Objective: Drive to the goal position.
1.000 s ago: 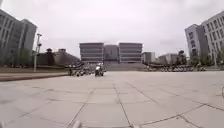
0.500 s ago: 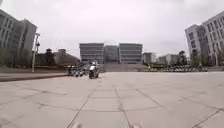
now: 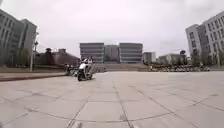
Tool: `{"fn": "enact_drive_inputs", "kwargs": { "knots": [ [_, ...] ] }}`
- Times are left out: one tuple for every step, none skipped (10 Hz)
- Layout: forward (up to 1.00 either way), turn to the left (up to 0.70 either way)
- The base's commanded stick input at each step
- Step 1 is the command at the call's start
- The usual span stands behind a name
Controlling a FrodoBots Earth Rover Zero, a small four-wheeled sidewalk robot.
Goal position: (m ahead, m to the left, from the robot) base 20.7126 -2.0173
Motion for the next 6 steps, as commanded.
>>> {"fn": "enact_drive_inputs", "kwargs": {
  "knots": [
    [0.7,0.0],
    [0.7,0.0],
    [0.7,0.0],
    [0.7,0.0],
    [0.7,0.01],
    [0.7,0.02]
  ]
}}
